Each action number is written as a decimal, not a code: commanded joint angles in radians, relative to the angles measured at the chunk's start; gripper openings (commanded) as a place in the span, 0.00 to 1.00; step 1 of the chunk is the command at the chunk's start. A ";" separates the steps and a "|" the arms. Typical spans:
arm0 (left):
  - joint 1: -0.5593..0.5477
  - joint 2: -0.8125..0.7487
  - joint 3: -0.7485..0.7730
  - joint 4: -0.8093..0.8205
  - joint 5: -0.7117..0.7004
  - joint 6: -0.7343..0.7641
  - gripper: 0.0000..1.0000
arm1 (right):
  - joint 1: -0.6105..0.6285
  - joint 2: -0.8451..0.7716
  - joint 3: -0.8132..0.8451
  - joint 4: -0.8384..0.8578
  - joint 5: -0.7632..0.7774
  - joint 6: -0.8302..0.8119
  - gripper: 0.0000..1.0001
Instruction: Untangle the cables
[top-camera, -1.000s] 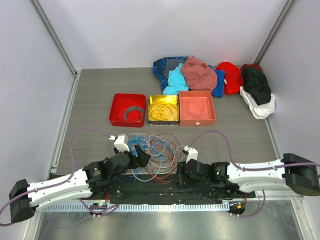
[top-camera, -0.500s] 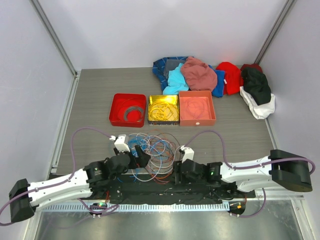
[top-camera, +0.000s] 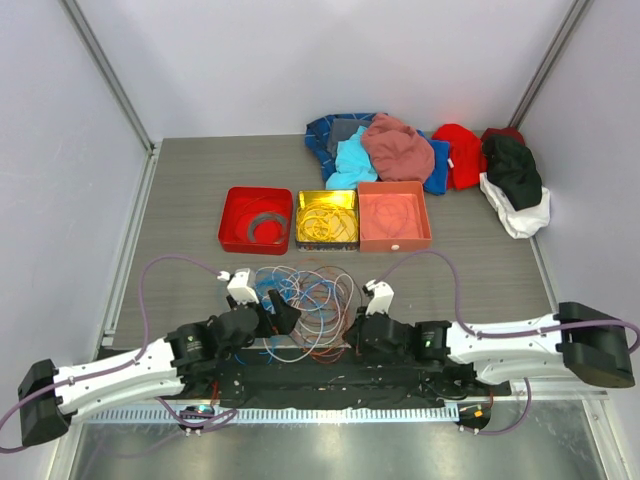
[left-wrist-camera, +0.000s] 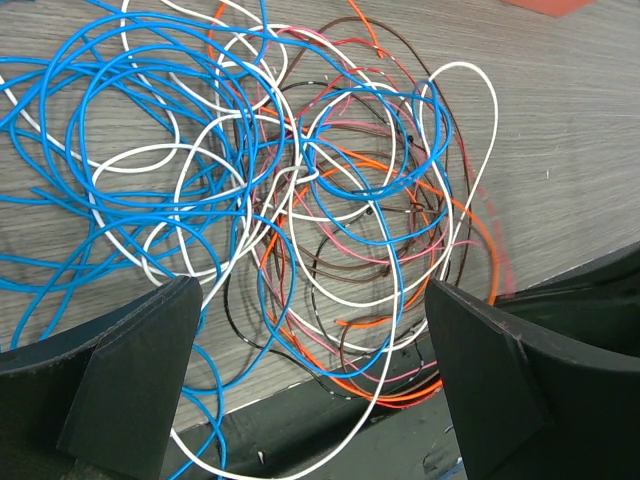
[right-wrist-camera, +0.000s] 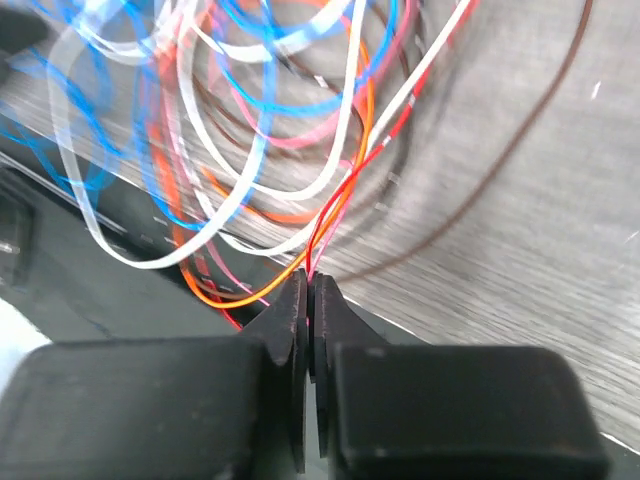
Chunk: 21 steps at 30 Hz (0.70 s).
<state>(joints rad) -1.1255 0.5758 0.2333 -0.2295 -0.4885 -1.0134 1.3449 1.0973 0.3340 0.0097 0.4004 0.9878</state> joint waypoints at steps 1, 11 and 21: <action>-0.002 -0.007 0.018 0.012 -0.022 0.009 0.99 | 0.002 -0.112 0.103 -0.089 0.144 -0.073 0.01; -0.002 -0.057 0.027 0.009 -0.058 0.039 1.00 | 0.002 -0.163 0.666 -0.448 0.337 -0.502 0.01; -0.002 -0.131 0.092 -0.037 -0.133 0.121 1.00 | 0.003 0.087 1.263 -0.521 0.351 -0.839 0.01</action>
<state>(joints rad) -1.1255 0.4831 0.2699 -0.2569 -0.5533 -0.9405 1.3453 1.1011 1.4357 -0.4606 0.7193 0.3397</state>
